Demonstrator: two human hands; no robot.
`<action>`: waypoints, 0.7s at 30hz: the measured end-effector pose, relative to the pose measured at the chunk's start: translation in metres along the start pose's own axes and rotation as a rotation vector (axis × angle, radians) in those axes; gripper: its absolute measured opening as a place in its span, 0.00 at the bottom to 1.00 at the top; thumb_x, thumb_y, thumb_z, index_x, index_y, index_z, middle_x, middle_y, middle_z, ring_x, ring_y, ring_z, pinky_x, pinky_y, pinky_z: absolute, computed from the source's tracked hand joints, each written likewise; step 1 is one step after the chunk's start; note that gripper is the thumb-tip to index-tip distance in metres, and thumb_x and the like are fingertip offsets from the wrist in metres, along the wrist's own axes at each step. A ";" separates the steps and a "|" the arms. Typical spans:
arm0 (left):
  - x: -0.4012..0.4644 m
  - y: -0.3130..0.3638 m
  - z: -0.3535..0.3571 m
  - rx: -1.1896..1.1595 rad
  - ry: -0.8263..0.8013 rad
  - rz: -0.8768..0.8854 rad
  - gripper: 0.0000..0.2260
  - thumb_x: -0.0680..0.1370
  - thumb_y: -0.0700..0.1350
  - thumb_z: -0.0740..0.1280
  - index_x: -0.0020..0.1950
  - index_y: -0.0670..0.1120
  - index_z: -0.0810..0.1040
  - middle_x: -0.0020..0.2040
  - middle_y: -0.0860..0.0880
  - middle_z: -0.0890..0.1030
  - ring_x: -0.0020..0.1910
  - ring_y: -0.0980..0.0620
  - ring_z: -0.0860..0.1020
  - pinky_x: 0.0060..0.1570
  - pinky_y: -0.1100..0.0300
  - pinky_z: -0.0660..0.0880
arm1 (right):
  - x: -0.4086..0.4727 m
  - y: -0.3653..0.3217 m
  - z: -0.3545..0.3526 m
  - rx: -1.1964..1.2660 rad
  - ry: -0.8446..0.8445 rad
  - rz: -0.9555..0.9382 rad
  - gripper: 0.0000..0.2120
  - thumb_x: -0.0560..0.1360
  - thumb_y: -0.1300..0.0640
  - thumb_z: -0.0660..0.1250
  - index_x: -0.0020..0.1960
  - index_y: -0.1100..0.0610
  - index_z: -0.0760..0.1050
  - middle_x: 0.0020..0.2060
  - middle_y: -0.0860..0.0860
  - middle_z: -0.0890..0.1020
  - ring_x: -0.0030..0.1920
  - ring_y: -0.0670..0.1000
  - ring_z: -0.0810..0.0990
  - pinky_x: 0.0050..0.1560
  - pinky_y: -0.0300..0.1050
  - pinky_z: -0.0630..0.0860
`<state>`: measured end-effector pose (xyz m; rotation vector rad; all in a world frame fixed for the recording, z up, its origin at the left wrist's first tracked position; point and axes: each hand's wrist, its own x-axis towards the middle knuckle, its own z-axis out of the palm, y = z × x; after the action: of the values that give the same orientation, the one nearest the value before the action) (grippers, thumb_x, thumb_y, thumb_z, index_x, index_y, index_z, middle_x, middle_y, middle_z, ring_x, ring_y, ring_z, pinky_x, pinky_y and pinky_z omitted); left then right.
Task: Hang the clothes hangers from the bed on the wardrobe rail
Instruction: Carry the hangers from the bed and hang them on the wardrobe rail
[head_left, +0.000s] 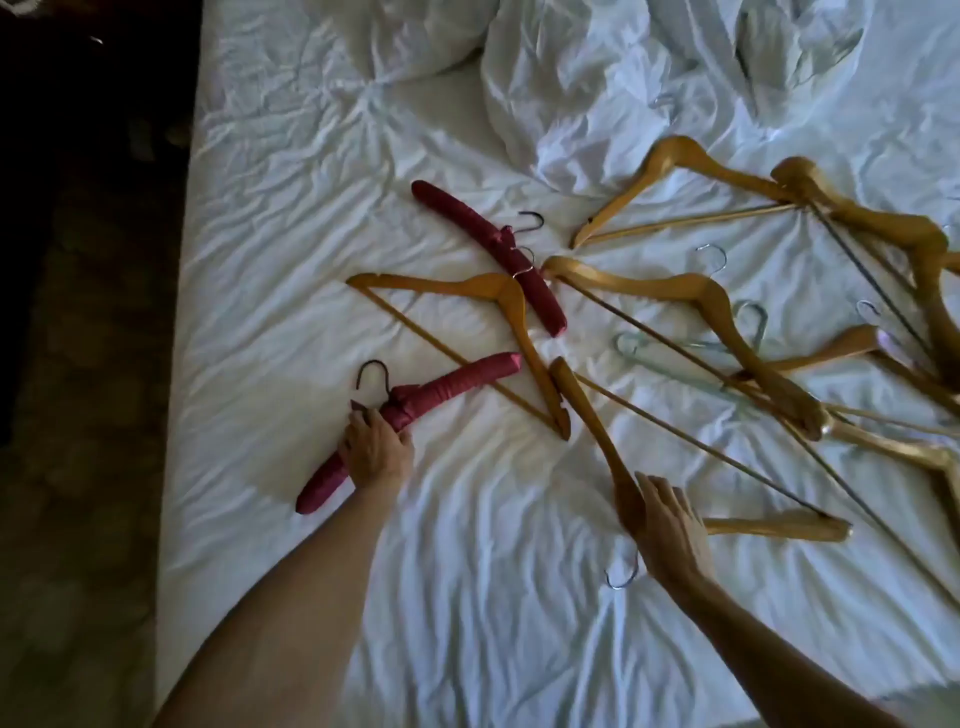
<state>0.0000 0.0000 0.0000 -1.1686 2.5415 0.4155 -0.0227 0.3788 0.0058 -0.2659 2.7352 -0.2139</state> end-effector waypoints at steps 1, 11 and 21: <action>0.001 0.001 0.000 0.008 0.008 0.008 0.23 0.79 0.50 0.67 0.70 0.41 0.71 0.70 0.37 0.70 0.67 0.37 0.71 0.66 0.43 0.66 | -0.002 0.006 0.005 0.003 -0.062 0.006 0.32 0.71 0.61 0.73 0.74 0.56 0.69 0.64 0.52 0.76 0.59 0.57 0.77 0.58 0.53 0.76; -0.033 0.001 -0.004 -0.192 -0.087 0.086 0.19 0.75 0.50 0.73 0.59 0.42 0.72 0.56 0.40 0.81 0.56 0.36 0.79 0.53 0.46 0.75 | -0.007 0.019 -0.012 -0.212 -0.253 -0.104 0.49 0.64 0.62 0.75 0.80 0.55 0.54 0.61 0.48 0.76 0.62 0.52 0.75 0.63 0.46 0.68; -0.105 0.005 -0.045 -0.303 -0.127 0.163 0.21 0.77 0.53 0.71 0.66 0.47 0.71 0.52 0.43 0.84 0.52 0.38 0.82 0.46 0.50 0.76 | -0.039 -0.050 -0.090 0.411 -0.036 -0.033 0.34 0.70 0.67 0.63 0.74 0.54 0.63 0.52 0.55 0.82 0.48 0.60 0.82 0.42 0.55 0.78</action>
<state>0.0533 0.0572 0.0827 -0.9956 2.5305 0.9111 -0.0142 0.3486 0.1111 -0.1960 2.5763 -0.7583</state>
